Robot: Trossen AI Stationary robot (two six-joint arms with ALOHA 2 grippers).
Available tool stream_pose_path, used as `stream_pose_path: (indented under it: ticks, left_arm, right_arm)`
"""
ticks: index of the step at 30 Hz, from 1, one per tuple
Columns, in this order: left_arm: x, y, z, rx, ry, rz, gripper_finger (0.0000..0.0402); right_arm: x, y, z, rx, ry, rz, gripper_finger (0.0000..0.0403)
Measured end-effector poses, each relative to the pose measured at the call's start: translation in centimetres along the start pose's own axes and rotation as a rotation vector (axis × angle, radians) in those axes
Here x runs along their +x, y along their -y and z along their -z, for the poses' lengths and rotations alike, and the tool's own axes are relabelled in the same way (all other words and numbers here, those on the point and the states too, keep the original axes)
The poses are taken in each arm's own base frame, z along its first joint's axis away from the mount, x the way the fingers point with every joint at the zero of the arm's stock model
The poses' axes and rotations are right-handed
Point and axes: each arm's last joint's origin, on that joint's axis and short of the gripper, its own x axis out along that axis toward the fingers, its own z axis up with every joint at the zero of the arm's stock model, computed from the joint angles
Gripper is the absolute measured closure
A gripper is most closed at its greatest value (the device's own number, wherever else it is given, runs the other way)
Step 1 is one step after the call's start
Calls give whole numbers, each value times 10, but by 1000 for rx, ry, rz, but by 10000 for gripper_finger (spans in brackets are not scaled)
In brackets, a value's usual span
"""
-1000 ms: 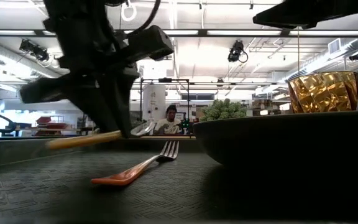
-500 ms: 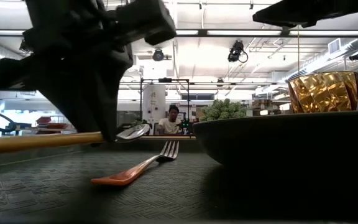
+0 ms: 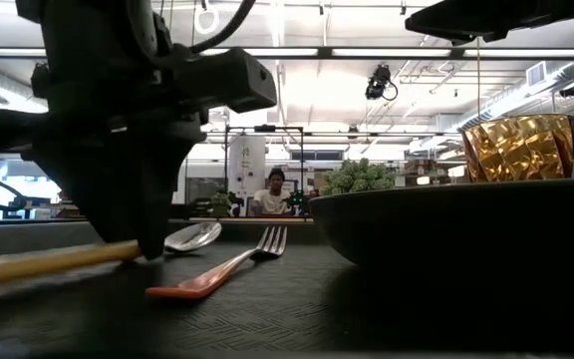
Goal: Pick and place plate/cup/fork/spoon on tray
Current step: Put the yellow spoon on the black tray to the left of the orange fork, then return to Home Position
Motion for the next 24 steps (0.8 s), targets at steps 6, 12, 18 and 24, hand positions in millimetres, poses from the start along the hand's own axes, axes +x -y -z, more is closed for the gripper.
stream_pose_path:
  ticks: [6,12,18,24]
  left_arm:
    - [2,2,-3,19,4,13,258]
    - [-18,-1,-13,49,38,13,244]
    - [-43,-10,-32,144,131,-18,260]
    - [-62,-4,-58,453,278,30,286]
  right_arm:
    - [0,0,-1,-3,4,2,305]
    - [0,0,-1,-3,5,3,305]
    - [-2,0,-5,20,58,-73,305]
    - [0,4,3,32,65,-91,305]
